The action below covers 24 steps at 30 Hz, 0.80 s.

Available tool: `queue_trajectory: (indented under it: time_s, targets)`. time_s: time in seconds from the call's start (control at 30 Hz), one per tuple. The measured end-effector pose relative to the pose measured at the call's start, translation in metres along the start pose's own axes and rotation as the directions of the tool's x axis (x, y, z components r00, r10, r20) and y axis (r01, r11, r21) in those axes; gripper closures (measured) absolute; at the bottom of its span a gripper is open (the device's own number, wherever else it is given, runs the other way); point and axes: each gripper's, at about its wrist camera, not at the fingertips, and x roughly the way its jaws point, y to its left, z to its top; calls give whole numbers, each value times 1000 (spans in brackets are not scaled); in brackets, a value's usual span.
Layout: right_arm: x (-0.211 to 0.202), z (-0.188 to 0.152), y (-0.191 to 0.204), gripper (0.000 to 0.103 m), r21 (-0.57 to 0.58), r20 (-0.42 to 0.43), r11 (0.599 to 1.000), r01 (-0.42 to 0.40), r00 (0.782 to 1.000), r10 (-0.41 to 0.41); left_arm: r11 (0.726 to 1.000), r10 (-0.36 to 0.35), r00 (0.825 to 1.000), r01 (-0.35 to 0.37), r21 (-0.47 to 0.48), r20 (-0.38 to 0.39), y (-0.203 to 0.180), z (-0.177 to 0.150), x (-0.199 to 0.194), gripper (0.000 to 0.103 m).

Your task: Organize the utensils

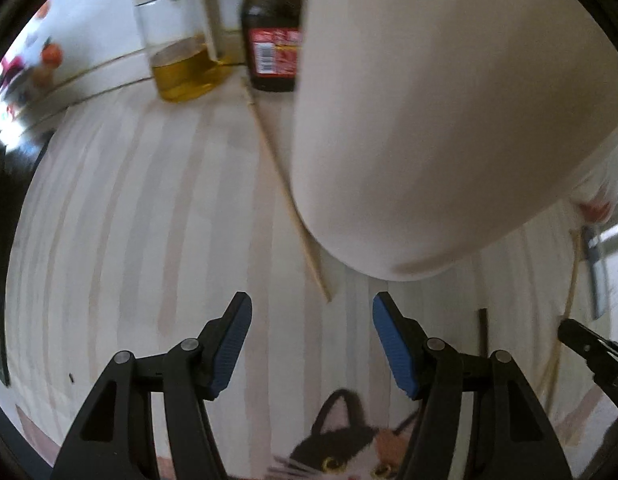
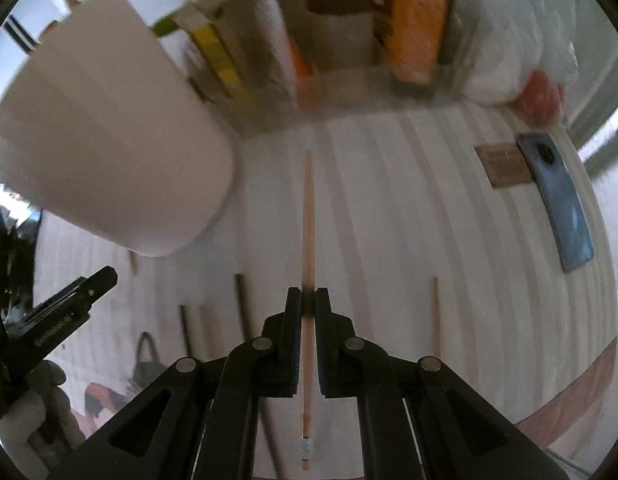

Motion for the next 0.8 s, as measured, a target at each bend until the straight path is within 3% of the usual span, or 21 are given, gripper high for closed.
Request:
queue_trajectory:
  time_s: [0.1,0.17,0.2,0.33,0.5,0.67,0.8]
  targets:
    - [7,-5,-5,96,11,-8,1000,19,1000,-19,998,48,999,-49,46,14,-11,2,9,53]
    - [11,-8,-8,96,14,-12,999,30,999,-29,993,81,997,-82,85,13,-18,1,14,90]
    - [11,-9,-9,96,14,-14,999,34,999,-34,991,89,996,-89,98,4,-20,0,17,97]
    - [14,-11,-10,96,13,-21,999,46,999,-46,989,98,995,-97,110,1,-20,-6,22,103]
    - [17,-14,-10,96,8,-28,999,51,998,-51,996,67,997,-65,63,-30,-4,-19,14,103]
    - [16,-18,-9,96,-7,-30,999,39,999,-39,999,37,998,-35,34,-58,16,-53,-9,103]
    - [13,-24,-7,96,-18,-38,1000,23,999,-23,999,18,1000,-19,31,5,17,-60,-28,98]
